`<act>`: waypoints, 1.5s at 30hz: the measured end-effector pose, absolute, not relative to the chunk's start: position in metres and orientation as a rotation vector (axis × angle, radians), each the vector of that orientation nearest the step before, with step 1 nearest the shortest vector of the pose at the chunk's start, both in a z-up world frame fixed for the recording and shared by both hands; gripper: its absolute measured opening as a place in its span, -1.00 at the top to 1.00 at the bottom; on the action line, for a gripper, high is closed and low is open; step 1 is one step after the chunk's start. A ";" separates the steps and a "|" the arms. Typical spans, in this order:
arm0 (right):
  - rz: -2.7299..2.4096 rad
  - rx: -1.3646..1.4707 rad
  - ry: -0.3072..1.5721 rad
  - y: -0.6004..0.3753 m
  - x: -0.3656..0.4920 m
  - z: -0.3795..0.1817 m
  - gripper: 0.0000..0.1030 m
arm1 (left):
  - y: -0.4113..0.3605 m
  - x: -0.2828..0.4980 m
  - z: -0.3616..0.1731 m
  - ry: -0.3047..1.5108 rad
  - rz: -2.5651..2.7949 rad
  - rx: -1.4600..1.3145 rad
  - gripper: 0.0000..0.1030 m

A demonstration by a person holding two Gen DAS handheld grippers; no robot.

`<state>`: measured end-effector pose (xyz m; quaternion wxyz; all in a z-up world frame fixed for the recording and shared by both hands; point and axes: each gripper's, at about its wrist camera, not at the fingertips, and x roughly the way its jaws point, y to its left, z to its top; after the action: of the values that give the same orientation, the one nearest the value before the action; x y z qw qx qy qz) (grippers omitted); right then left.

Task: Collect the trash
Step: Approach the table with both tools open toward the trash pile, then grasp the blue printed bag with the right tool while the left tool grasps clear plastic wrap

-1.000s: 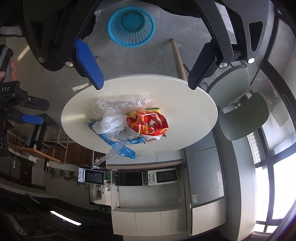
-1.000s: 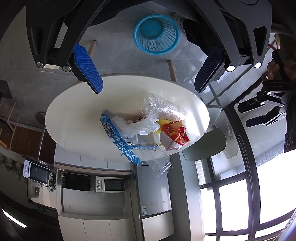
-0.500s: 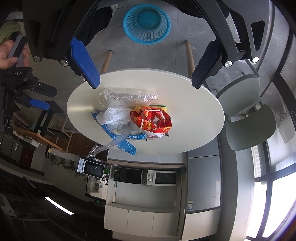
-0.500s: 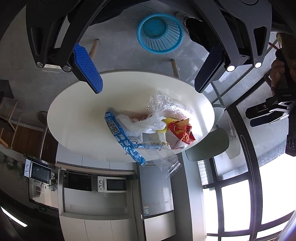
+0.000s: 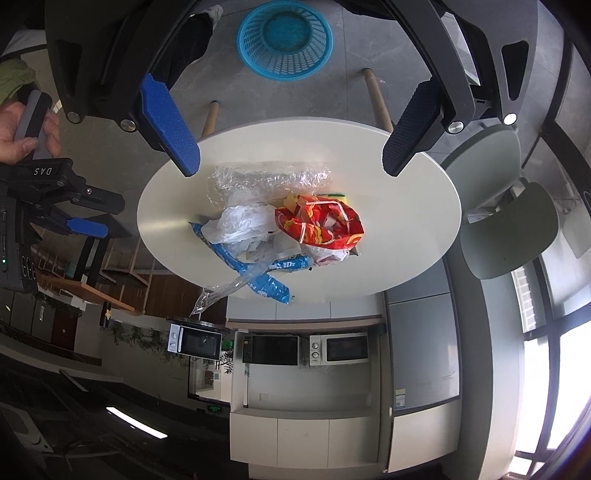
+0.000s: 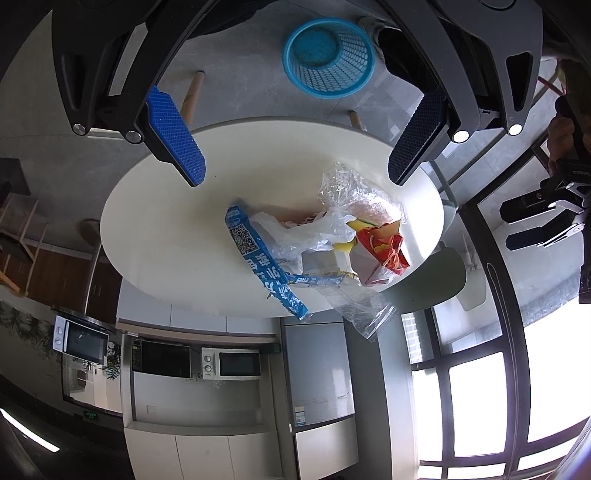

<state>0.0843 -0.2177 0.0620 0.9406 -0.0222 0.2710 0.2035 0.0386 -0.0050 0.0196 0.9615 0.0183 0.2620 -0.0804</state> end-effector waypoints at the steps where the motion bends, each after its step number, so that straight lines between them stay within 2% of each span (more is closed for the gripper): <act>1: 0.416 -0.045 0.551 -0.219 0.089 0.063 -0.84 | -0.007 0.042 0.021 0.527 -0.172 0.036 -0.89; 24: 0.424 -0.138 0.675 -0.203 0.233 0.052 -0.82 | -0.059 0.122 0.043 0.480 -0.296 0.162 -0.87; 29: 0.423 -0.162 0.721 -0.193 0.260 0.044 -0.73 | -0.065 0.146 0.041 0.504 -0.336 0.156 -0.70; 33: 0.426 -0.166 0.739 -0.187 0.272 0.039 -0.50 | -0.069 0.165 0.034 0.527 -0.359 0.176 -0.56; 34: 0.431 -0.161 0.748 -0.187 0.275 0.037 -0.38 | -0.073 0.169 0.031 0.525 -0.355 0.207 -0.43; 35: 0.440 -0.159 0.758 -0.187 0.278 0.036 -0.33 | -0.077 0.170 0.029 0.511 -0.341 0.247 -0.19; 36: 0.445 -0.159 0.766 -0.186 0.280 0.034 -0.21 | -0.081 0.172 0.027 0.498 -0.329 0.285 -0.06; 37: 0.445 -0.157 0.774 -0.186 0.282 0.032 -0.03 | -0.084 0.174 0.024 0.503 -0.337 0.306 0.18; 40: 0.455 -0.159 0.799 -0.188 0.289 0.026 0.29 | -0.083 0.181 0.020 0.547 -0.382 0.286 0.71; 41: 0.456 -0.165 0.802 -0.187 0.289 0.025 0.36 | -0.081 0.183 0.020 0.547 -0.378 0.278 0.84; 42: 0.452 -0.172 0.797 -0.187 0.289 0.024 0.54 | -0.078 0.184 0.020 0.541 -0.368 0.272 0.97; 43: 0.441 -0.171 0.787 -0.188 0.288 0.025 0.70 | -0.077 0.183 0.021 0.529 -0.350 0.264 0.97; 45: 0.425 -0.152 0.773 -0.191 0.286 0.025 0.78 | -0.072 0.181 0.026 0.504 -0.333 0.236 0.98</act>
<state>0.2857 -0.1910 0.0254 0.9015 -0.0734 0.3737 0.2056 0.1813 -0.0723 0.0259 0.9479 0.1158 0.2476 -0.1635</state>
